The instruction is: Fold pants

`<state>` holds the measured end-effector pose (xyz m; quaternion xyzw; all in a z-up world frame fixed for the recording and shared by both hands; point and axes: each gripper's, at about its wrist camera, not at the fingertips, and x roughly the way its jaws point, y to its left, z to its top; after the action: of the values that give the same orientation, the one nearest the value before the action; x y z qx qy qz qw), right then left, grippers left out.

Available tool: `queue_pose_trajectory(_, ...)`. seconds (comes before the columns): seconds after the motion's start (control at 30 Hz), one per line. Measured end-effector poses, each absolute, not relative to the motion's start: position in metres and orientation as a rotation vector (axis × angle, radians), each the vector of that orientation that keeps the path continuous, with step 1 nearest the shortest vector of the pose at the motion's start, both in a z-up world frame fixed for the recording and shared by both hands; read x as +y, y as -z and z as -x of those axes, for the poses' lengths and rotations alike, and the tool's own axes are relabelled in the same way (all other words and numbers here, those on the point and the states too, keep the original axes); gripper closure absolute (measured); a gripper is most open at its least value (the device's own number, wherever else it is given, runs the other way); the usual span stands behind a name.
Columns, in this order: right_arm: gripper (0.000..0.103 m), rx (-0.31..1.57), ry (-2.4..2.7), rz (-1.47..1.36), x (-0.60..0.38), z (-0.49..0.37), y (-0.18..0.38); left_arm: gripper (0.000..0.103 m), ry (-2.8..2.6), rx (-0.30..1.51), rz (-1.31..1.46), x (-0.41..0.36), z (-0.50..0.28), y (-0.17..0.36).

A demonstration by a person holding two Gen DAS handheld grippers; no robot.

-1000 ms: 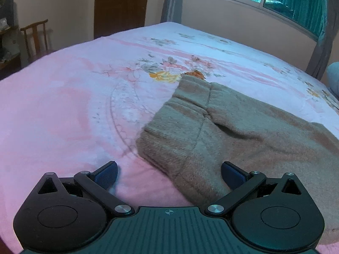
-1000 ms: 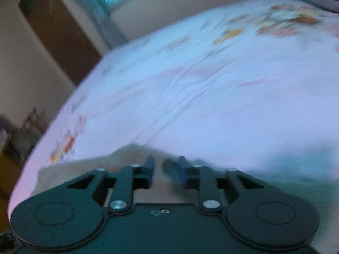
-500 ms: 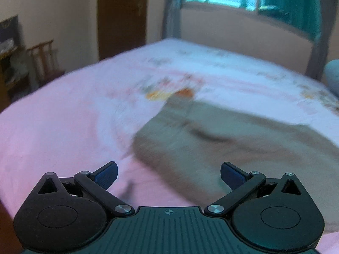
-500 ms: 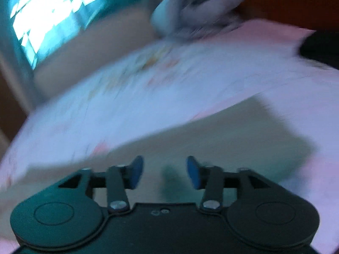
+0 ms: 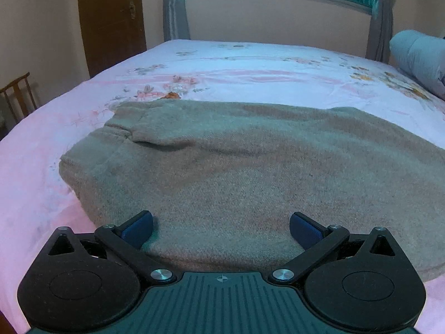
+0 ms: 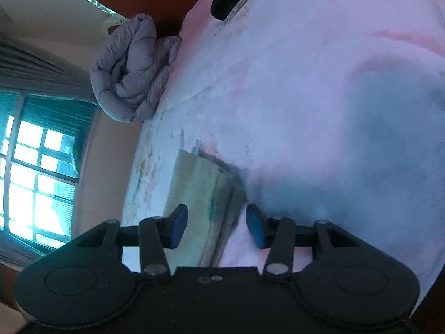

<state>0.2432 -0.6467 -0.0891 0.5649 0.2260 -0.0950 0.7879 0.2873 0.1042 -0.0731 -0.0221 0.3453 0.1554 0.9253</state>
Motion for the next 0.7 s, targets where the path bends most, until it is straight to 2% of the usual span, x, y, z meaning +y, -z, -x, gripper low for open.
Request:
queue_pose_trajectory(0.17,0.066,0.481,0.145,-1.196,-0.656,-0.253,0.091,0.000,-0.325,0.718,0.045,0.103,-0.291,0.073)
queue_pose_trajectory(0.2,0.073,0.484,0.145,-1.180,-0.656,-0.254,0.094,0.000,-0.327,0.717,0.043,0.102,-0.290,0.073)
queue_pose_trajectory(0.23,0.089,0.493,0.152,-1.174,-0.657,-0.259,0.096,0.000,-0.328,0.716,0.042,0.102,-0.289,0.074)
queue_pose_trajectory(0.27,0.096,0.512,0.174,-1.176,-0.658,-0.259,0.099,0.000,-0.327,0.716,0.041,0.102,-0.289,0.075)
queue_pose_trajectory(0.37,0.095,0.550,0.180,-1.098,-0.656,-0.265,0.086,0.000,-0.350,0.726,0.035,0.099,-0.289,0.068)
queue_pose_trajectory(0.47,0.095,0.583,0.203,-1.005,-0.649,-0.270,0.072,0.001,-0.313,0.578,0.088,0.060,-0.282,0.034)
queue_pose_trajectory(0.57,0.095,0.570,0.207,-0.990,-0.646,-0.270,0.066,0.000,-0.123,0.566,0.076,-0.031,-0.297,0.016)
queue_pose_trajectory(0.7,0.095,0.581,0.210,-0.952,-0.644,-0.270,0.058,0.000,0.072,0.644,-0.019,-0.172,-0.313,0.037)
